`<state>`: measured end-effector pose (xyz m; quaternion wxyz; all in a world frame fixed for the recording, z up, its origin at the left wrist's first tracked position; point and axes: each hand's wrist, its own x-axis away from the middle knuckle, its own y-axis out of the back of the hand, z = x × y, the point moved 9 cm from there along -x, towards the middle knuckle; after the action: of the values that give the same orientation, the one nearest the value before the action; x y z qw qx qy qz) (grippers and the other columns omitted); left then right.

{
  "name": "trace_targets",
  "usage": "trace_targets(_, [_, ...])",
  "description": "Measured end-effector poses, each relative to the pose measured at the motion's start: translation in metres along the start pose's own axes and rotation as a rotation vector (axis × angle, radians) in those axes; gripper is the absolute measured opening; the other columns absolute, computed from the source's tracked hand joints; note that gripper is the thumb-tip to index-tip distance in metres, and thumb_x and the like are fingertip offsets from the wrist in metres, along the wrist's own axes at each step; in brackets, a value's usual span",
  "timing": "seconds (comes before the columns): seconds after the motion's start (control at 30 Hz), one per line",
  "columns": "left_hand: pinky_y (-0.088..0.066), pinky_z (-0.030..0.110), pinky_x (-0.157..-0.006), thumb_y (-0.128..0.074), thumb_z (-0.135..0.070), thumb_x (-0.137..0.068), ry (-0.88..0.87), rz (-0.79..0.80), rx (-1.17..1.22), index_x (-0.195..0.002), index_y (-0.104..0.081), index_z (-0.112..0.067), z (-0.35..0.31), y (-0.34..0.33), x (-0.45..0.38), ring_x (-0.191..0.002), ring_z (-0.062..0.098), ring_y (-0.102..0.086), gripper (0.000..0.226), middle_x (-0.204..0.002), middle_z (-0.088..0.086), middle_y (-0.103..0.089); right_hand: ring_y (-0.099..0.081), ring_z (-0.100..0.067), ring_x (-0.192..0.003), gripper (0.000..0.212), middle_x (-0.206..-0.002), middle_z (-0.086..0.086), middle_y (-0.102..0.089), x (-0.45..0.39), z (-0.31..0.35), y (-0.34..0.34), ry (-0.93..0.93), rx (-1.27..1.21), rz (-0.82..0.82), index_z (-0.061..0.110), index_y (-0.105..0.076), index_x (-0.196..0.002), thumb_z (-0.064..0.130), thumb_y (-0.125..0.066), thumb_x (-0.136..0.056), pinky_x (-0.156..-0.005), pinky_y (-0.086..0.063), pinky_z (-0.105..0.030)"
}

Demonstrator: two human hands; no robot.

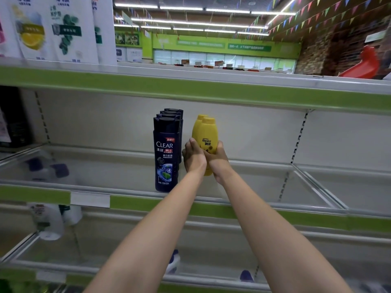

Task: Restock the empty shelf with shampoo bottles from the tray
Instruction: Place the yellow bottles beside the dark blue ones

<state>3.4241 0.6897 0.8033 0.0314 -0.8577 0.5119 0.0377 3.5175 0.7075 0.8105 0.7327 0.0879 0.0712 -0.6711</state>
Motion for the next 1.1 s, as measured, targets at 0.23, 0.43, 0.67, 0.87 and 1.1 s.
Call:
trace_targets(0.23, [-0.031,0.047,-0.111,-0.011,-0.047,-0.099,0.02,-0.013,0.018,-0.137,-0.039,-0.014,0.002,0.002,0.004,-0.128,0.029,-0.044,0.057,-0.137,0.014,-0.046,-0.033,-0.033,-0.125,0.059,-0.132,-0.014,-0.034,0.003,0.001,0.011,-0.112,0.476,-0.138,0.014,-0.032,-0.131,0.037,-0.062,-0.085,-0.107,-0.036,-0.047])
trace_targets(0.43, [-0.035,0.048,-0.11,-0.015,-0.049,-0.098,0.067,-0.028,0.063,-0.139,-0.038,-0.014,0.012,0.003,0.014,-0.128,0.03,-0.046,0.058,-0.139,0.014,-0.047,-0.046,-0.032,-0.115,0.074,-0.123,-0.014,-0.049,0.022,0.011,0.001,-0.075,0.429,-0.116,0.009,-0.038,-0.121,0.054,-0.054,-0.064,-0.099,-0.044,-0.048])
trace_targets(0.67, [-0.025,0.048,-0.116,-0.016,-0.046,-0.099,0.129,-0.033,-0.013,-0.149,-0.02,-0.01,0.014,0.01,0.022,-0.141,0.029,-0.028,0.062,-0.153,0.014,-0.028,-0.051,-0.032,-0.11,0.083,-0.122,-0.015,-0.055,0.028,0.007,-0.011,-0.165,0.197,-0.08,0.009,-0.044,-0.121,0.063,-0.039,-0.058,-0.099,-0.045,-0.047])
trace_targets(0.87, [-0.02,0.045,-0.118,-0.022,-0.043,-0.1,0.136,-0.012,-0.05,-0.15,-0.013,-0.007,0.008,0.013,0.046,-0.144,0.029,-0.021,0.063,-0.157,0.014,-0.017,-0.038,-0.032,-0.128,0.061,-0.14,-0.013,-0.038,0.042,0.014,0.011,-0.125,0.481,-0.052,0.014,-0.031,-0.136,0.034,-0.062,-0.087,-0.107,-0.038,-0.044])
trace_targets(1.1, [-0.03,0.04,-0.113,-0.041,-0.023,-0.098,0.057,-0.003,-0.143,-0.142,-0.029,-0.005,-0.016,0.019,0.108,-0.136,0.029,-0.034,0.05,-0.15,0.013,-0.027,-0.047,-0.03,-0.123,0.057,-0.135,-0.016,-0.046,0.096,0.029,0.042,-0.069,0.589,-0.025,0.004,-0.038,-0.134,0.02,-0.064,-0.086,-0.104,-0.04,-0.037])
